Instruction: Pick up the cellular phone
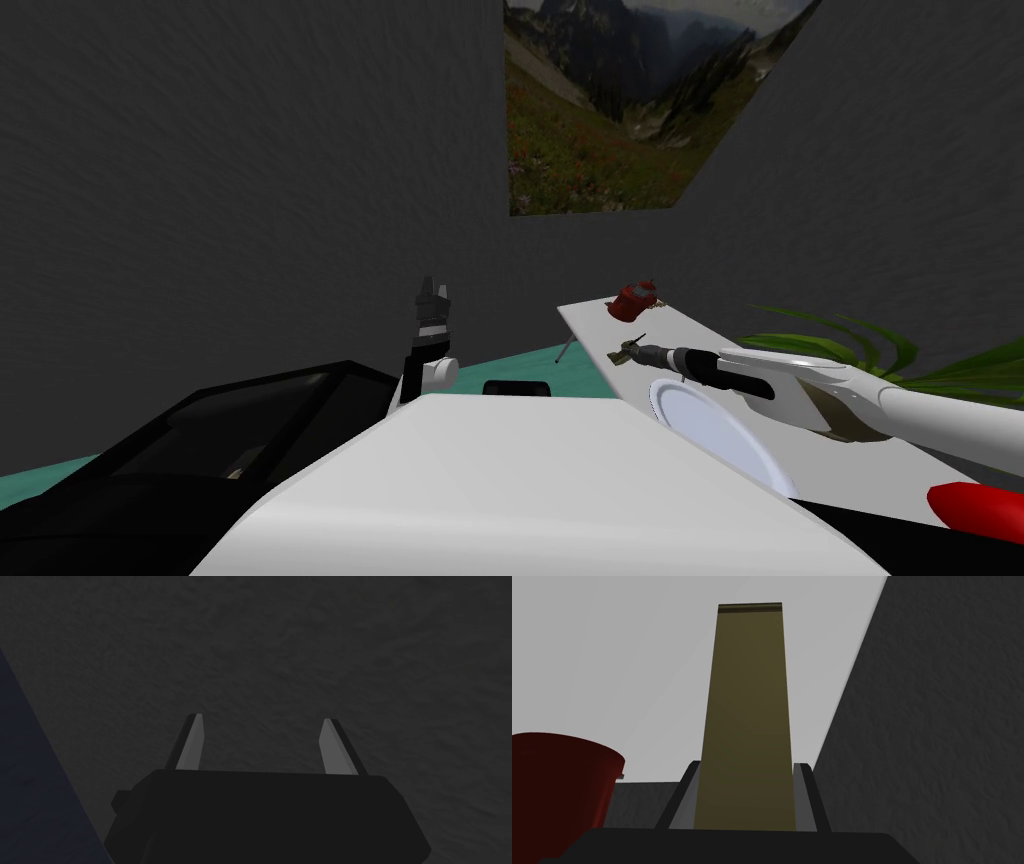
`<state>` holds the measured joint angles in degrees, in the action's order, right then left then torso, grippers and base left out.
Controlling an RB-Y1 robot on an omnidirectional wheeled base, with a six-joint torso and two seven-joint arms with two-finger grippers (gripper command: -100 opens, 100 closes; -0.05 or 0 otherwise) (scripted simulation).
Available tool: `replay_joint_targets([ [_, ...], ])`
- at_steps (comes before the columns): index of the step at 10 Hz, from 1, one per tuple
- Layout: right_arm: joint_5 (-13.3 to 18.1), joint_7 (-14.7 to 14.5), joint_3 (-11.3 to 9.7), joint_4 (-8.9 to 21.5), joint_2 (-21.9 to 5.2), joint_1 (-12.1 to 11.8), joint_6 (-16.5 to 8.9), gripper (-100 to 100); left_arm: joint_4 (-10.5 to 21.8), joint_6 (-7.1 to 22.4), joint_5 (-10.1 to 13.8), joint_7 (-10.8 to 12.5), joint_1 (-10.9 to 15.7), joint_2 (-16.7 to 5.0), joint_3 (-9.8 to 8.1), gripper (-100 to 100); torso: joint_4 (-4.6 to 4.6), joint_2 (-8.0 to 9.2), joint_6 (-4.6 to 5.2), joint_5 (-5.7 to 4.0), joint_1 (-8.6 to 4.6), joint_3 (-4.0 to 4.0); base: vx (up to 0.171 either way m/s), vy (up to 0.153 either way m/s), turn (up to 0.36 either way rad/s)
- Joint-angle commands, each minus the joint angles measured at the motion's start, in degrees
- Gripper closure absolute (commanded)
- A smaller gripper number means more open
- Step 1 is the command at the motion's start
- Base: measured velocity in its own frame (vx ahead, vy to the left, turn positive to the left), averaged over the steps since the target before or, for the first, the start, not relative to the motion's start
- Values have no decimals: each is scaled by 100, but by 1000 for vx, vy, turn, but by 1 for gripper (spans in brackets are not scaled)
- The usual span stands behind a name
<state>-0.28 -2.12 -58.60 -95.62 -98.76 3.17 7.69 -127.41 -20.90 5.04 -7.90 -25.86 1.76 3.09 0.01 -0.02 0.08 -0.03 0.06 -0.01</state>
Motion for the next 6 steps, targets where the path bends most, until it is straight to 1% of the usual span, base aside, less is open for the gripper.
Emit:
replay_joint_targets([
  [1, 0, 0, 0, 0, 0, 0, 0, 0, 0, 0, 0, 0, 0, 0, 0, 0, 0, 0, 0, 0, 0, 0, 0, 0, 0],
  [2, 205, 136, 286, 141, 59, -283, 171, 100, 0, 0, 0, 0, 0, 0, 0, 0, 0, 0, 0, 0, 1, 0, 4, 29, 13],
  [3, 205, 136, 320, 141, 59, -283, 171, 100, 0, 0, 0, 0, 0, 0, 0, 0, -4, -2, 0, -5, 6, -3, 3, 42, 0],
  [4, 408, 259, 547, 297, 111, -524, 356, 100, 0, 0, 0, 0, 0, 0, 0, 0, -4, -4, -2, -7, 9, -4, 0, 46, 13],
  [5, 408, 259, 703, 297, 111, -607, 356, 100, 0, 0, 0, 0, 0, 0, 0, 0, -6, -2, -1, -9, 11, -4, -1, 38, 2],
  [6, 611, 383, 889, 453, 163, -831, 540, 100, 0, 0, 0, 0, 0, 0, 0, 0, -4, -2, -3, -9, 9, -3, 6, 47, 23],
])
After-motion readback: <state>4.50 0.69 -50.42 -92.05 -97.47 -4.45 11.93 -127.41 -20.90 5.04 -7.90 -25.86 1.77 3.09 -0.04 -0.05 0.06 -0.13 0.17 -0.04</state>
